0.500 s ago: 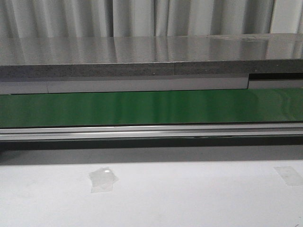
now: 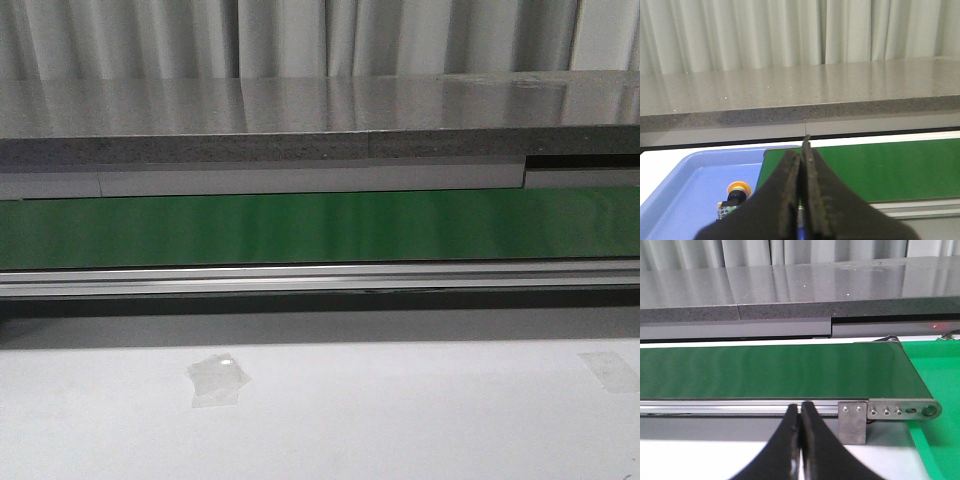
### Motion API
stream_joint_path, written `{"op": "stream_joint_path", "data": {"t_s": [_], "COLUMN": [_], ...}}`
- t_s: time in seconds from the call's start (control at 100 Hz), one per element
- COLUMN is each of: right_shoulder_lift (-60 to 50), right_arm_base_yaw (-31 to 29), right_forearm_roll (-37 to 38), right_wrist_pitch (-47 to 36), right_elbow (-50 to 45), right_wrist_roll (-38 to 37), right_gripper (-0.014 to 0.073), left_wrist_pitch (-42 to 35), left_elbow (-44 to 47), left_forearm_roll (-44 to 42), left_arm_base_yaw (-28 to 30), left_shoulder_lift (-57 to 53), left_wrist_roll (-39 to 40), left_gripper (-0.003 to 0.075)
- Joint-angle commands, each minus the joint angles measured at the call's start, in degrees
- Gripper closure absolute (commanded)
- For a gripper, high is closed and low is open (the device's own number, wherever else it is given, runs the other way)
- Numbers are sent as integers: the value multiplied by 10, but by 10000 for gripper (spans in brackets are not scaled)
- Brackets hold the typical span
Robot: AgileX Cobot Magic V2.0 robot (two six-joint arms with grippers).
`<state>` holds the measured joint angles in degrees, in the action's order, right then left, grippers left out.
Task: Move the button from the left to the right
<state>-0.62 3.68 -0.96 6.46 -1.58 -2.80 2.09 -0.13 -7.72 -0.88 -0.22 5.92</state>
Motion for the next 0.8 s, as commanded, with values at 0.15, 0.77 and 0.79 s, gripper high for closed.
{"op": "stream_joint_path", "data": {"t_s": [0.15, 0.77, 0.79], "right_shoulder_lift": [-8, -8, -8], "right_arm_base_yaw": [1, 1, 1], "right_forearm_roll": [0, 0, 0], "right_wrist_pitch": [-46, -46, -46], "right_elbow": [9, 9, 9], "right_wrist_roll": [0, 0, 0], "right_gripper": [662, 662, 662], "left_wrist_pitch": [-43, 403, 419], "left_elbow": [-10, -395, -406], "left_forearm_roll": [3, -11, -13], "left_arm_base_yaw": [2, 2, 2], "left_shoulder_lift": [-19, 220, 232], "left_wrist_roll": [5, 5, 5], "left_gripper": [740, 740, 740]}}
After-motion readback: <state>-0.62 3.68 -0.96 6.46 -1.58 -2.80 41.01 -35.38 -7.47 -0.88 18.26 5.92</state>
